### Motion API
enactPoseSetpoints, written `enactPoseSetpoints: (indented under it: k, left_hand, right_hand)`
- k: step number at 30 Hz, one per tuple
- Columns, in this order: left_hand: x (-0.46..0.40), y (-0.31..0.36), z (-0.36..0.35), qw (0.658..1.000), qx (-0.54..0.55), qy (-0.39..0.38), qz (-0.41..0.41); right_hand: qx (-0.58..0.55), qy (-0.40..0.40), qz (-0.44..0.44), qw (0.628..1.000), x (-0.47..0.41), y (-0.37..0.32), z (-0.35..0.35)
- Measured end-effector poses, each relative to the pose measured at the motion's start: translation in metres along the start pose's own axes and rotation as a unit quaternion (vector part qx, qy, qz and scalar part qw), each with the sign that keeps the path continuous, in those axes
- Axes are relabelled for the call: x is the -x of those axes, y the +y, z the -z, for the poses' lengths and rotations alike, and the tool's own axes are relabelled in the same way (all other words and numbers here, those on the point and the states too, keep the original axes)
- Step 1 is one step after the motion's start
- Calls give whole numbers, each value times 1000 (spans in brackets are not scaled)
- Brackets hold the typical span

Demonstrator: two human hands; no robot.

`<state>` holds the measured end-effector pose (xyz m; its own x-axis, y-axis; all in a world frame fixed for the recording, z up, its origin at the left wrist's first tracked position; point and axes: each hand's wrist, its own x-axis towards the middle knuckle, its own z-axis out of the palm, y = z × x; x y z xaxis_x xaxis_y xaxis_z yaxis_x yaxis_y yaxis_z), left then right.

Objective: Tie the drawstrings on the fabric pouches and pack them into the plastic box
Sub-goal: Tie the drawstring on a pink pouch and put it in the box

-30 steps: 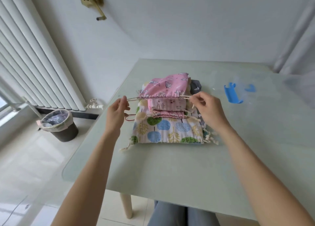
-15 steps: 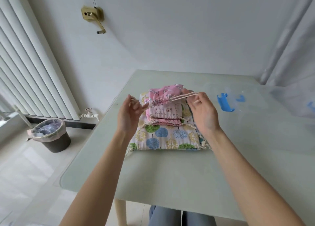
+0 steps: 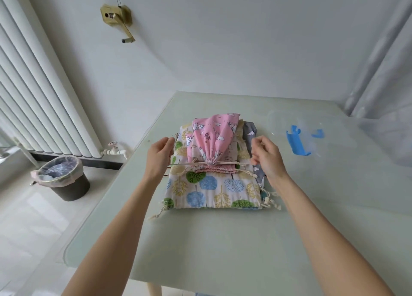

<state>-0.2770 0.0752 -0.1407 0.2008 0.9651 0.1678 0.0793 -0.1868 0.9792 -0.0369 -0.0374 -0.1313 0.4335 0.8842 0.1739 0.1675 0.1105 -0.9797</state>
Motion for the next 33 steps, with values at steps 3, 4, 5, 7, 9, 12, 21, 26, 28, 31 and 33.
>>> enactPoseSetpoints:
  k: [3, 4, 5, 7, 9, 12, 21, 26, 28, 31, 33]
  left_hand:
    - [5, 9, -4, 998, -48, -48, -19]
    - [6, 17, -7, 996, -40, -74, -17]
    - [7, 25, -9, 995, -18, -101, -14]
    - [6, 45, -15, 988, 38, -146, -19]
    - [0, 58, -23, 984, 54, -159, -52]
    - [-13, 68, -40, 981, 8, -154, -118]
    - [-28, 57, -50, 969, -17, -225, -97]
    - [-26, 38, -47, 961, -39, -272, -38]
    - [-28, 36, -48, 957, -94, -261, -84]
    - [-34, 41, -45, 957, -130, -225, -128]
    - [-36, 48, -45, 949, -144, -247, -137]
  right_hand:
    - [120, -46, 15, 992, 3, -5, -2]
    - [128, -61, 13, 990, 3, -10, -3]
    - [118, -77, 10, 990, 2, -16, -4]
    - [65, -109, 1, 992, -4, -26, -8]
    - [33, -134, -7, 990, -12, -34, -15]
    - [53, -168, -5, 984, -25, -38, -36]
    - [80, -139, 64, 985, -35, -38, -45]
    - [91, -166, 36, 981, -41, -27, -35]
    - [97, -169, 39, 980, -42, -25, -32]
    - [132, -148, 61, 978, -45, -26, -27]
    - [138, -143, 66, 978, -46, -27, -24]
